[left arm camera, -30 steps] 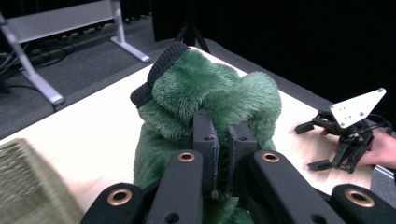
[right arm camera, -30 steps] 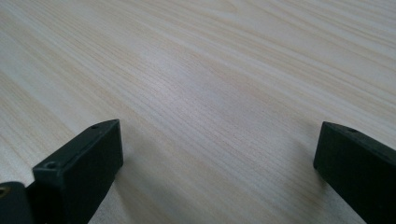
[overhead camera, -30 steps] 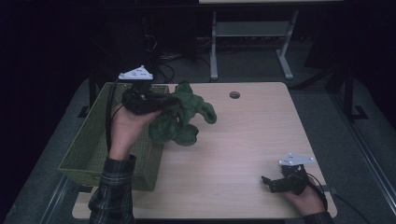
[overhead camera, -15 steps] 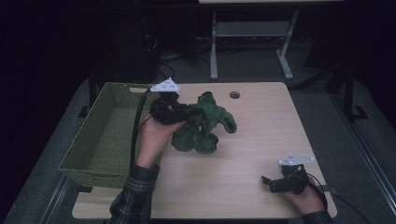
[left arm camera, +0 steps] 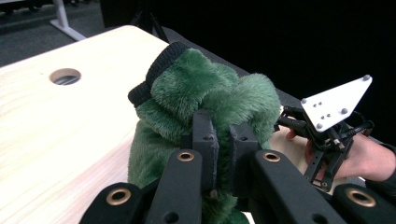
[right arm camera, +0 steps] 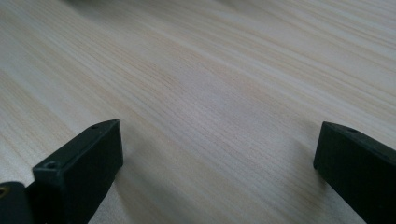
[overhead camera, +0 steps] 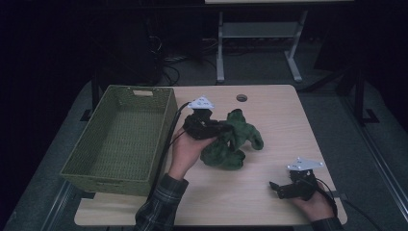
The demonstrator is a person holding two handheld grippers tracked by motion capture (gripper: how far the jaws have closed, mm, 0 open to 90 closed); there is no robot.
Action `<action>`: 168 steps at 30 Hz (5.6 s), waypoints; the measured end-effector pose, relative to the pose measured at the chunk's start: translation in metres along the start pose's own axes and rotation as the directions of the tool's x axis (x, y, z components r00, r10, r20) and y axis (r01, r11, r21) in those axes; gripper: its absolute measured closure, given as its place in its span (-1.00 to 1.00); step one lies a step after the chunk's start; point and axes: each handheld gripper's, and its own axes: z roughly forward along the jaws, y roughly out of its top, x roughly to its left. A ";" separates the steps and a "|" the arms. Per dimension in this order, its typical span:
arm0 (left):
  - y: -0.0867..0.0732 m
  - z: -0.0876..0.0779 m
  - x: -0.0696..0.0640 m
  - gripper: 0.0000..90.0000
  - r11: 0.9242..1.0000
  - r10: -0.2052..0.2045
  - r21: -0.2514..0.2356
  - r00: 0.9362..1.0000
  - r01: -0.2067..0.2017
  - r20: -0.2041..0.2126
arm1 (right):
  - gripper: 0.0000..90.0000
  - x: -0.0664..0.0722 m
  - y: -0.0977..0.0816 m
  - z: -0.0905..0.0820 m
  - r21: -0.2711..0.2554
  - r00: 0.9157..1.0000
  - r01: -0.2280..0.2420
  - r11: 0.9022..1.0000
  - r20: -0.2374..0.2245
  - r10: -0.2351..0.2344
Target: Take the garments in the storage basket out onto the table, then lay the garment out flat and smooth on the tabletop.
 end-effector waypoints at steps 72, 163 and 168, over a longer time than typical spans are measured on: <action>-0.115 0.040 -0.006 0.11 0.976 0.075 0.208 0.997 -0.068 -0.026 | -0.67 0.030 0.026 0.004 -0.016 0.988 0.025 1.000 -0.150 -0.027; -0.135 -0.011 0.004 0.67 0.984 -0.028 0.173 0.999 0.031 -0.016 | 0.51 -0.019 0.007 -0.052 -0.073 0.999 -0.039 0.997 -0.031 0.037; -0.126 -0.001 -0.005 0.67 0.985 -0.001 0.173 1.000 -0.004 0.028 | 0.57 -0.009 0.020 -0.056 -0.100 0.999 -0.004 0.995 -0.043 -0.001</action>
